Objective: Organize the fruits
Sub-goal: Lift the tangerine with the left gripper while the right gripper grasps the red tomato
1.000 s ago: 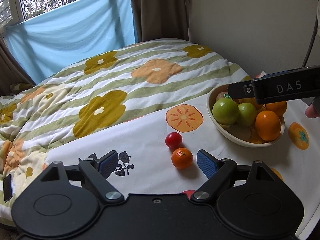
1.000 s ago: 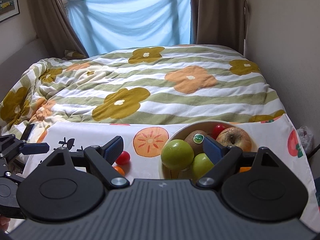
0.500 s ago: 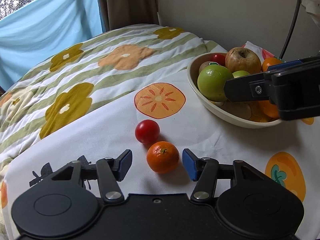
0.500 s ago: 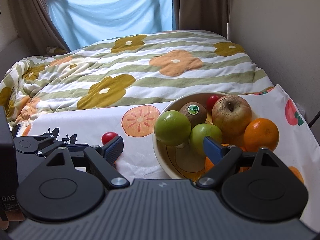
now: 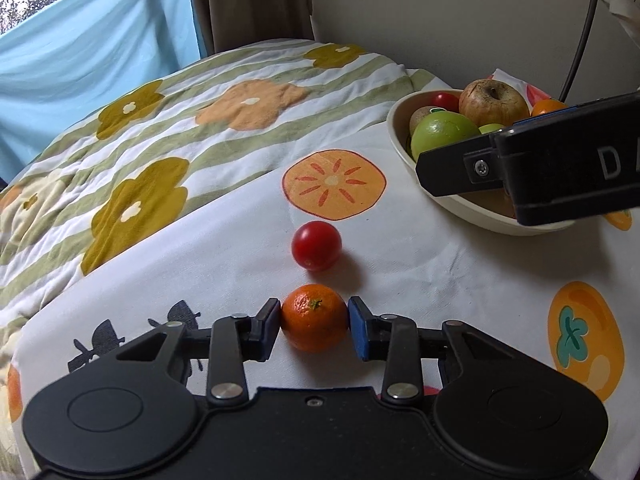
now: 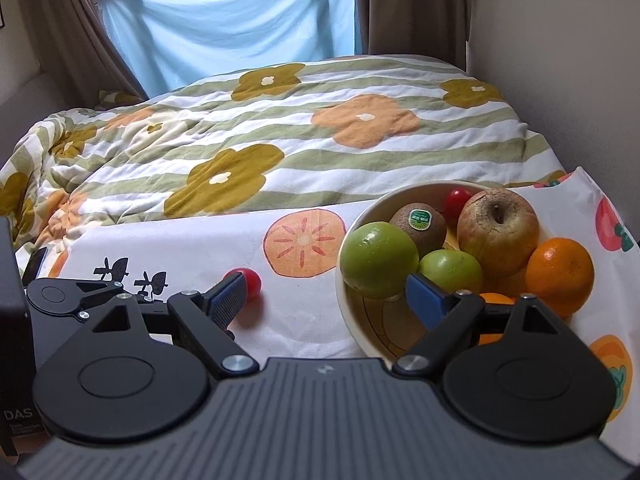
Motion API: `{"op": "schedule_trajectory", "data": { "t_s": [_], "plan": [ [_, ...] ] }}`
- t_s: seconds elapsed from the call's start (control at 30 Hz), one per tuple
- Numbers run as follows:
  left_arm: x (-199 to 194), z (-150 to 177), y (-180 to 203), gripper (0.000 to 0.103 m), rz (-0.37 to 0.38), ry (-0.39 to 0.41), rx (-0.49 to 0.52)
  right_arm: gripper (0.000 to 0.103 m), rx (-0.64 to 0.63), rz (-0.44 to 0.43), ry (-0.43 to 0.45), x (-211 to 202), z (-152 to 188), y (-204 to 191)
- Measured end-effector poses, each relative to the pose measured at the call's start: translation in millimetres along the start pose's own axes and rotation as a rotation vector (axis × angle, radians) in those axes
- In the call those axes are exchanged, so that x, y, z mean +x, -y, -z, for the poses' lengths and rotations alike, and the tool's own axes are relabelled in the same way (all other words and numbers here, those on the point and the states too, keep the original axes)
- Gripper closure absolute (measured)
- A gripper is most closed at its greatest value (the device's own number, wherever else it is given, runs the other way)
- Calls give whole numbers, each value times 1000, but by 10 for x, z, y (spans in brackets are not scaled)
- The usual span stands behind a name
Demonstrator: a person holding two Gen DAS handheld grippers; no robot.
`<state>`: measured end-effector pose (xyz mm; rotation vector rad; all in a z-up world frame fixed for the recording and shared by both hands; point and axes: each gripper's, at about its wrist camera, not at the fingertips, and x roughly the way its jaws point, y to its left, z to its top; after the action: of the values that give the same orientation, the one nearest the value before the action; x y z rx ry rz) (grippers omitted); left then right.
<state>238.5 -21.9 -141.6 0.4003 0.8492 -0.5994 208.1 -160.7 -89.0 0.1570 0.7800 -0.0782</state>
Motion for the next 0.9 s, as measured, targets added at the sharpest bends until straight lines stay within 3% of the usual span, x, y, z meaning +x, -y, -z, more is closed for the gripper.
{"op": "schedule_trajectory", "data": {
  "t_s": [0.43, 0.6, 0.9],
  "plan": [
    [-127, 189, -326, 63, -78, -13, -45, 5, -45, -91, -41, 426, -9, -335],
    [-136, 229, -375, 63, -87, -16, -56, 18, -64, -104, -76, 632, 18, -408],
    [-146, 244, -388, 63, -91, -9, -79, 30, -104, -108, -107, 817, 56, -490]
  ]
}}
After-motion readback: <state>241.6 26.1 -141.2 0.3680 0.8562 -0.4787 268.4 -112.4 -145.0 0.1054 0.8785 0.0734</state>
